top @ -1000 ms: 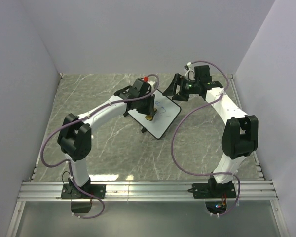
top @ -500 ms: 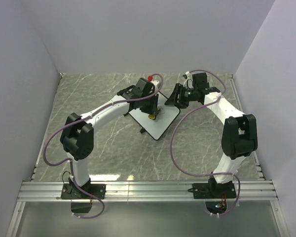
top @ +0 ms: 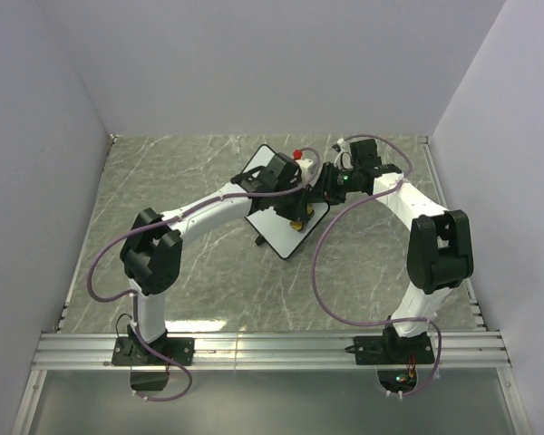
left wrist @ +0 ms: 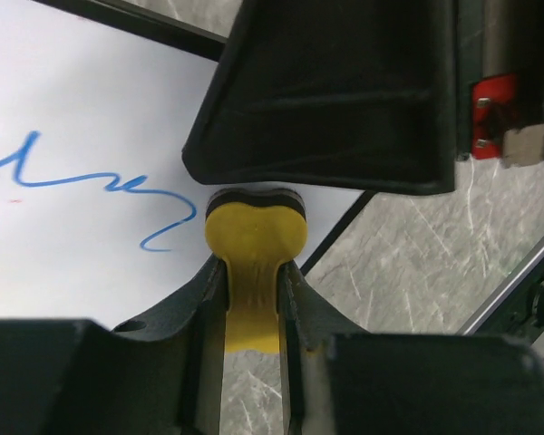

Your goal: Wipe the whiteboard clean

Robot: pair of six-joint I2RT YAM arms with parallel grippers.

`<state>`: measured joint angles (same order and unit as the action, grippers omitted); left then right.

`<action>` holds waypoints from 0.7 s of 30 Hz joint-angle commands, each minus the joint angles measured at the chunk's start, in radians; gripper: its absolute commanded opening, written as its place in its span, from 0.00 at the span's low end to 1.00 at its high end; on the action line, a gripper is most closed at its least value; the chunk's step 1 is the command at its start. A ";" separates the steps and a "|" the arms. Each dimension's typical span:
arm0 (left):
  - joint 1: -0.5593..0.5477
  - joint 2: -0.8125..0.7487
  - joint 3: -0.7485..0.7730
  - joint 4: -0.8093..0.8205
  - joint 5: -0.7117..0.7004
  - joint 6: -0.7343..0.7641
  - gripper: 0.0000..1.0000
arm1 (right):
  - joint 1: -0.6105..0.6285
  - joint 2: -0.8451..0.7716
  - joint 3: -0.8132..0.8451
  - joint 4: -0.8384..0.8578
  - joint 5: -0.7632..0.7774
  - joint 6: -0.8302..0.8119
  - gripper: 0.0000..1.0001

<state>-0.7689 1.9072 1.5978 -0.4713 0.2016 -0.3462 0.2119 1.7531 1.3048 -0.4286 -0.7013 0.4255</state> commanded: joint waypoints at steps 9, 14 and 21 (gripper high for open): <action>-0.009 0.046 -0.001 0.072 -0.053 0.046 0.00 | 0.014 -0.012 0.024 -0.015 -0.030 -0.010 0.00; -0.006 0.055 0.007 0.082 -0.105 0.046 0.00 | 0.017 -0.015 0.016 -0.022 -0.036 -0.016 0.00; 0.081 0.041 -0.027 0.126 -0.157 0.010 0.00 | 0.030 -0.017 0.001 -0.039 -0.041 -0.028 0.00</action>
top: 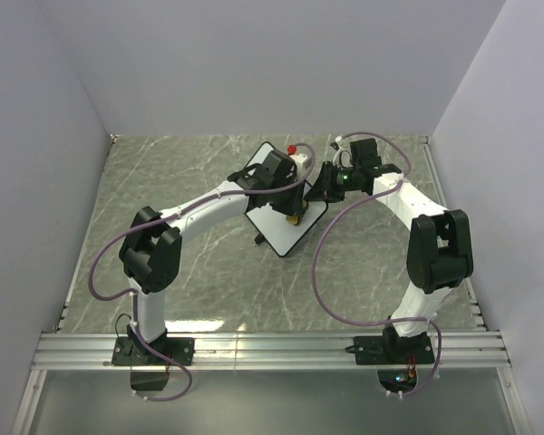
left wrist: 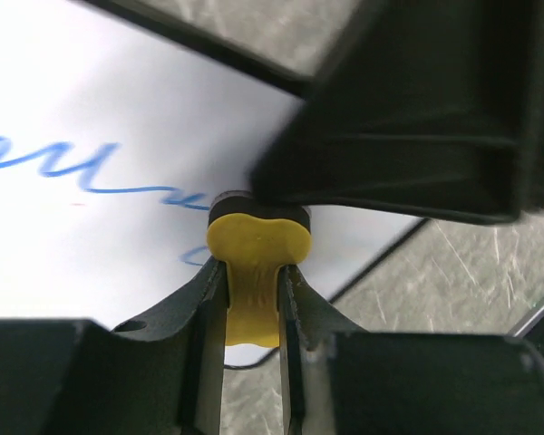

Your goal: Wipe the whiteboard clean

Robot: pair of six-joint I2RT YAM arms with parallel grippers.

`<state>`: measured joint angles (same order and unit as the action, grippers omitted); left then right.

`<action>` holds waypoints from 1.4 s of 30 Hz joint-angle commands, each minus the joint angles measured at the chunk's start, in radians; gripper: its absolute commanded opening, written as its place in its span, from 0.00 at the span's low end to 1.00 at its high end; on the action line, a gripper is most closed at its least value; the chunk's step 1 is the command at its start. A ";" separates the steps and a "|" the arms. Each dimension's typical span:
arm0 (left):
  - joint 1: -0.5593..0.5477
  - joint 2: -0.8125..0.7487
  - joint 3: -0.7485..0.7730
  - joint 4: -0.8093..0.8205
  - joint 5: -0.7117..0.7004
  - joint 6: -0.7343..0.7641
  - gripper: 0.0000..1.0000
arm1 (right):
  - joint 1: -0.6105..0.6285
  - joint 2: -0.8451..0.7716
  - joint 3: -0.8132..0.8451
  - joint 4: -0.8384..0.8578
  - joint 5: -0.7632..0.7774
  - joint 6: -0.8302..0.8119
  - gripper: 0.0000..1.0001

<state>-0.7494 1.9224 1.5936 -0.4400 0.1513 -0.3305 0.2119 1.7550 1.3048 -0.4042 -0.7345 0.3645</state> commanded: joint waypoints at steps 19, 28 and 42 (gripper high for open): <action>0.079 -0.008 -0.092 0.185 -0.038 -0.051 0.00 | 0.035 0.035 0.056 -0.007 -0.088 0.152 0.00; 0.005 -0.120 -0.204 0.300 0.096 -0.123 0.00 | 0.035 0.061 0.076 0.154 -0.172 0.329 0.00; 0.047 -0.211 -0.380 0.351 0.048 -0.163 0.00 | 0.037 0.069 0.088 0.240 -0.195 0.419 0.00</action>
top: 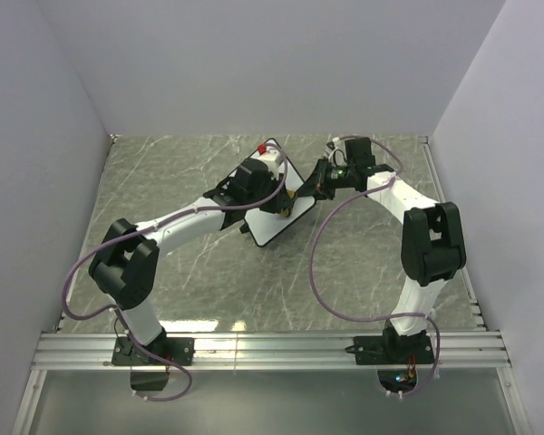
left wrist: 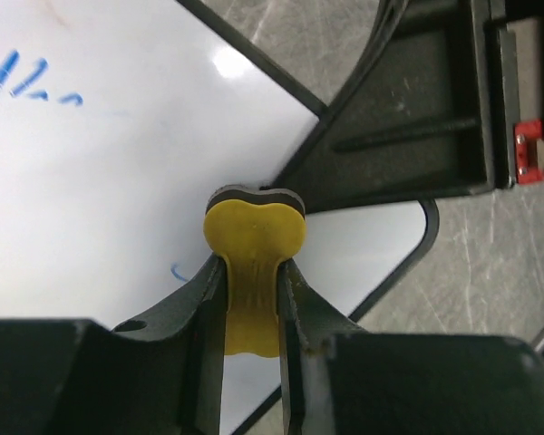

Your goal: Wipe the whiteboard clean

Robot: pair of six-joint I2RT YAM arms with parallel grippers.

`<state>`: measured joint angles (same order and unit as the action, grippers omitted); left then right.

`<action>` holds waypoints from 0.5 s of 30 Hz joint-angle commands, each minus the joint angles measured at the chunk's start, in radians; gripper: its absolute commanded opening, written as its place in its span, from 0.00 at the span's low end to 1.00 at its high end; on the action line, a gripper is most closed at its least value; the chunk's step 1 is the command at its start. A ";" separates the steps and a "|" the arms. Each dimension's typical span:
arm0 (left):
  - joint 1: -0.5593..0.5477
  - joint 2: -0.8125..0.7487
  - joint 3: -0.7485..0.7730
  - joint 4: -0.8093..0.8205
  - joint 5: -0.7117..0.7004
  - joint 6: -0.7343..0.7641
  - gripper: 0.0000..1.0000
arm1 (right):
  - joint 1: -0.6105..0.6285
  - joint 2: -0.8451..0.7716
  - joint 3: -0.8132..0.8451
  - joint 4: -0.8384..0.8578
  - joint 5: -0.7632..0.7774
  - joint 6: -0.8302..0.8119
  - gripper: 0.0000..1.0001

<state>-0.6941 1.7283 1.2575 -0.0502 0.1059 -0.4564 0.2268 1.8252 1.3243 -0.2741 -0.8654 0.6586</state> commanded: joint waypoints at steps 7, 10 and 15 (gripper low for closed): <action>0.113 0.013 -0.119 -0.008 0.124 -0.082 0.00 | 0.022 -0.017 0.058 0.104 -0.055 0.119 0.00; 0.111 0.019 -0.099 -0.010 0.152 -0.083 0.00 | 0.020 -0.023 0.046 0.110 -0.052 0.119 0.00; 0.108 0.036 -0.070 -0.016 0.153 -0.077 0.00 | 0.022 -0.032 0.026 0.118 -0.050 0.116 0.00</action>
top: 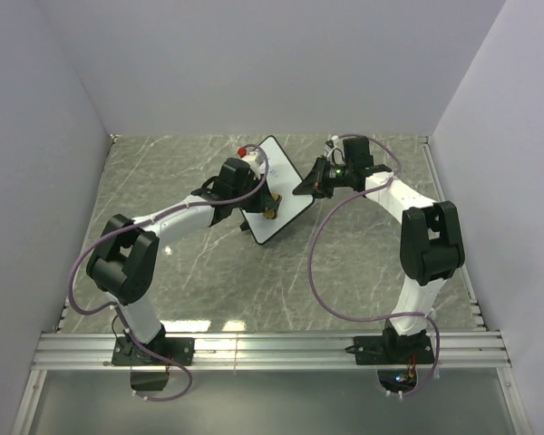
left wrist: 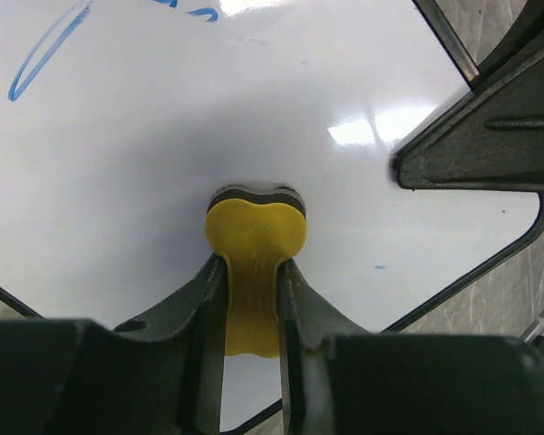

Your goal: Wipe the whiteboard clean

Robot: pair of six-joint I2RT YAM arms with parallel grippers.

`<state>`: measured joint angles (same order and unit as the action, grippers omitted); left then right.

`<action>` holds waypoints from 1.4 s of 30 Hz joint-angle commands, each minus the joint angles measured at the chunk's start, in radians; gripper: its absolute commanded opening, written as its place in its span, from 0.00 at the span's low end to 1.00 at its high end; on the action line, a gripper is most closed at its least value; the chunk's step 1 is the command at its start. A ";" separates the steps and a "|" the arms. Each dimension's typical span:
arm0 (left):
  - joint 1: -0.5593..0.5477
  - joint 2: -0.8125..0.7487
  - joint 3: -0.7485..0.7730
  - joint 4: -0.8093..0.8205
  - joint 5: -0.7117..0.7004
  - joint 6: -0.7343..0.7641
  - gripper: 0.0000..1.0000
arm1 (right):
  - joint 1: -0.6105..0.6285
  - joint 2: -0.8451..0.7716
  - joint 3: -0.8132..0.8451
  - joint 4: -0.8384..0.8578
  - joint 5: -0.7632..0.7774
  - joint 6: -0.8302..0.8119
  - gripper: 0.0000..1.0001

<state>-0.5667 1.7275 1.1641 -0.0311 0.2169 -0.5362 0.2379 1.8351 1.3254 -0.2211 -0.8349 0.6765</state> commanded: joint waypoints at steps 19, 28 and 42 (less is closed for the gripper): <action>-0.145 0.061 0.114 -0.131 0.061 0.084 0.00 | 0.009 0.000 0.069 0.002 -0.081 0.038 0.00; 0.060 0.133 0.086 -0.108 0.068 0.079 0.00 | 0.011 -0.034 0.044 -0.093 -0.072 -0.057 0.00; 0.218 0.392 0.402 -0.204 0.045 0.061 0.00 | 0.031 -0.074 0.000 -0.195 -0.061 -0.196 0.00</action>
<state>-0.3546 2.0609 1.5177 -0.2066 0.2909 -0.4759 0.2340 1.8290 1.3399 -0.3202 -0.7906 0.4732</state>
